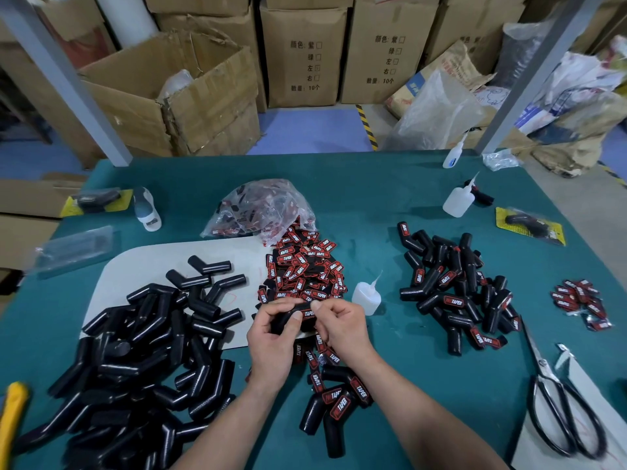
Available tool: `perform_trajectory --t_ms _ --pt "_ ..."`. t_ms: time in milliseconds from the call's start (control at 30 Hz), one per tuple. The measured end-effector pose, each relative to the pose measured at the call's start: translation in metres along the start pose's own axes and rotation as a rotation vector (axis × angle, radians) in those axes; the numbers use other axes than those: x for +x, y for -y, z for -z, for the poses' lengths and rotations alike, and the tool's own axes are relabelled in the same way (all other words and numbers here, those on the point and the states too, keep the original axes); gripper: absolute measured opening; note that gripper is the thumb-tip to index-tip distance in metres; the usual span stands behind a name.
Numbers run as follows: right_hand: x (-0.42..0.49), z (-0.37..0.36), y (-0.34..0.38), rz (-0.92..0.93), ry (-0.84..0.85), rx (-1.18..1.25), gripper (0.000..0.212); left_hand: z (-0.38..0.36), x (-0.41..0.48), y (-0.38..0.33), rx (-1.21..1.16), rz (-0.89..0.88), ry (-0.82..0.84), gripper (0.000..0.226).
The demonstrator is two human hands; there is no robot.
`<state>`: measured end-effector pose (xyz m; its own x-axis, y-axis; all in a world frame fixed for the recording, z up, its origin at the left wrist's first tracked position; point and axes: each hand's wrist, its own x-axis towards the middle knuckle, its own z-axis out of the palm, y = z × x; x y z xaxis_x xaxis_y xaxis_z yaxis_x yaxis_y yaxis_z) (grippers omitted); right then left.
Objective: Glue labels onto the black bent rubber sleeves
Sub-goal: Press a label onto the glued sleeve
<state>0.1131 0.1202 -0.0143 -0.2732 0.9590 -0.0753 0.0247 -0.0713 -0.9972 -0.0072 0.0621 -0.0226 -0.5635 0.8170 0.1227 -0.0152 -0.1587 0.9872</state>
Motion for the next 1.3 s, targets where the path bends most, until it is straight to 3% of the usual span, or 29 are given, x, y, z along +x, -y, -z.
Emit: perform_trajectory --t_ms 233,433,567,700,800,933,1067,1300 --pt "-0.001 -0.001 0.003 -0.058 -0.066 0.014 0.052 0.000 0.000 0.000 0.002 0.016 -0.003 0.026" --pt "0.000 -0.001 0.002 0.133 -0.218 0.041 0.014 0.001 0.001 -0.001 -0.043 0.087 -0.078 0.036" --pt "-0.003 -0.001 -0.001 0.202 -0.135 0.085 0.032 0.000 0.001 -0.002 -0.064 0.096 -0.077 0.042" --pt "-0.001 -0.002 -0.004 0.159 -0.120 0.130 0.039 -0.002 0.000 -0.003 -0.055 0.061 -0.052 0.039" --pt "0.000 -0.004 -0.006 0.139 -0.141 0.176 0.038 -0.004 -0.001 -0.005 -0.054 0.042 -0.025 0.047" --pt "0.001 -0.005 -0.007 0.146 -0.178 0.223 0.032 -0.004 -0.002 -0.007 -0.066 0.027 0.007 0.035" --pt "0.004 -0.003 -0.008 0.135 -0.179 0.232 0.034 -0.003 -0.003 -0.003 -0.052 0.029 0.049 0.056" --pt "0.003 -0.003 -0.007 0.132 -0.172 0.239 0.034 -0.004 -0.002 0.003 -0.033 0.063 0.012 0.055"
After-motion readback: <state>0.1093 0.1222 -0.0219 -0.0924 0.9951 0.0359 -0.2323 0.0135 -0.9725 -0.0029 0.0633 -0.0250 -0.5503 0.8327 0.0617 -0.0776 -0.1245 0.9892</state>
